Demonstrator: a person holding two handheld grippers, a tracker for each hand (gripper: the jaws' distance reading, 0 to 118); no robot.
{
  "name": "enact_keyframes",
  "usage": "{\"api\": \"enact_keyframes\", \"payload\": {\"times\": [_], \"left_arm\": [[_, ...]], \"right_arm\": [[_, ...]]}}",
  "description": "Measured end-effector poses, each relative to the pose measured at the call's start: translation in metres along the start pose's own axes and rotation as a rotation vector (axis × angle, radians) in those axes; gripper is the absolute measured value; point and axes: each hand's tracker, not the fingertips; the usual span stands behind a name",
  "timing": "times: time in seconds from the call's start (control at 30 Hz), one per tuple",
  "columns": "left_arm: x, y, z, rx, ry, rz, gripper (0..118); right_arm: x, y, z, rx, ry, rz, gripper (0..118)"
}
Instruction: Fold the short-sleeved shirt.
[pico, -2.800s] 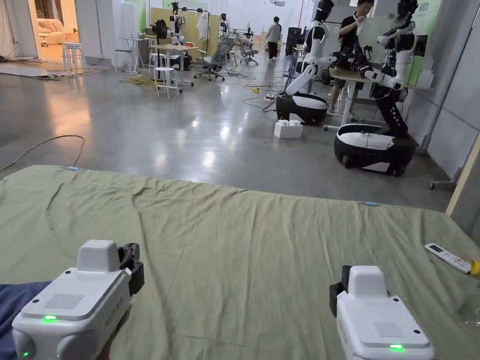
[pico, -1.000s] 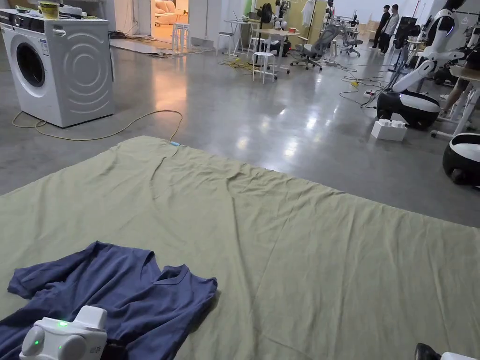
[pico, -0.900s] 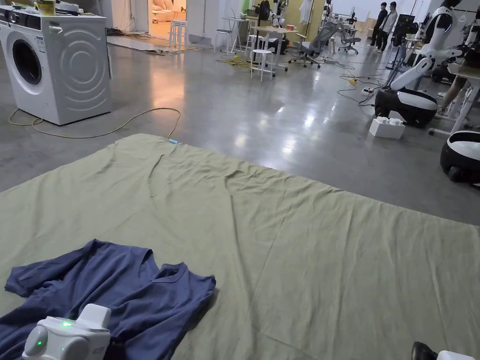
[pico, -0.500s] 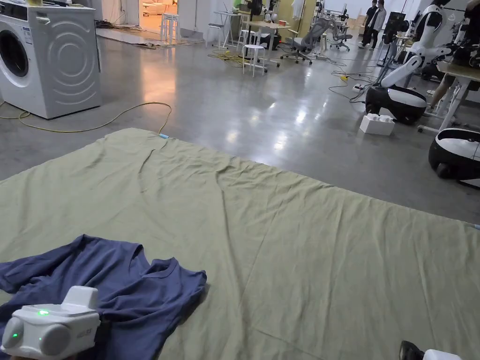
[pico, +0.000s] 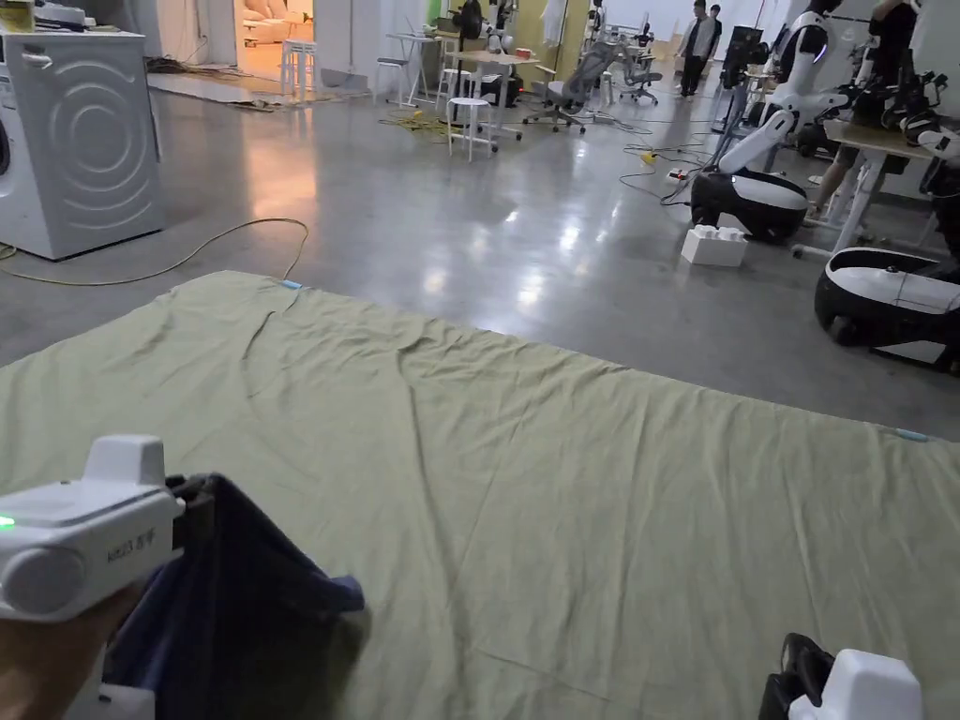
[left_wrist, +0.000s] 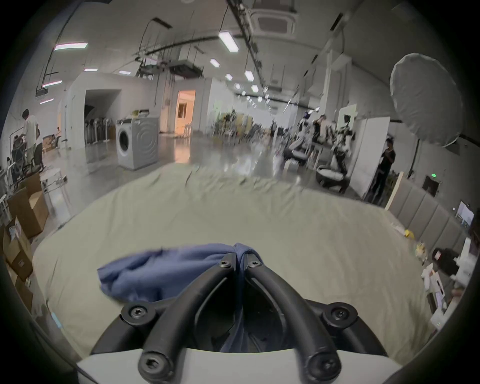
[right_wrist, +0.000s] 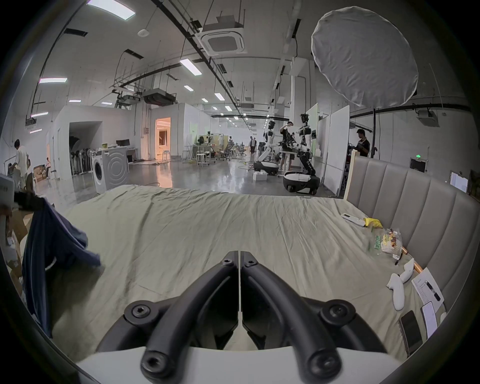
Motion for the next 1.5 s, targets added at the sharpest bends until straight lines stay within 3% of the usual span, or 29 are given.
{"api": "enact_keyframes", "payload": {"times": [0.3, 0.57, 0.7, 0.9, 1.17, 1.2, 1.3, 1.33, 1.5], "left_arm": [[0.123, 0.092, 0.040, 0.193, -0.188, -0.127, 5], [0.256, 0.094, 0.044, 0.225, -0.409, -0.194, 5], [0.323, 0.060, 0.032, 0.168, -0.534, -0.174, 5], [0.398, -0.030, 0.026, 0.010, -0.630, -0.263, 5], [0.417, -0.141, 0.019, -0.252, -0.643, -0.300, 6], [0.415, -0.151, 0.020, -0.253, -0.644, -0.299, 11], [0.408, -0.163, 0.025, -0.272, -0.622, -0.302, 64], [0.402, -0.163, 0.027, -0.264, -0.620, -0.302, 72], [0.369, -0.136, 0.040, -0.114, -0.574, -0.264, 72]], "right_arm": [[0.031, 0.018, 0.030, 0.072, -0.024, -0.059, 2], [0.076, 0.020, 0.059, 0.117, -0.093, -0.099, 2], [0.102, 0.015, 0.074, 0.123, -0.139, -0.109, 2], [0.132, -0.003, 0.093, 0.098, -0.202, -0.110, 2], [0.149, -0.031, 0.098, 0.023, -0.240, -0.117, 2], [0.149, -0.035, 0.097, 0.014, -0.239, -0.120, 2], [0.145, -0.043, 0.092, -0.026, -0.227, -0.135, 2], [0.142, -0.043, 0.091, -0.019, -0.225, -0.124, 2], [0.127, -0.040, 0.086, -0.025, -0.192, -0.121, 2]]}}
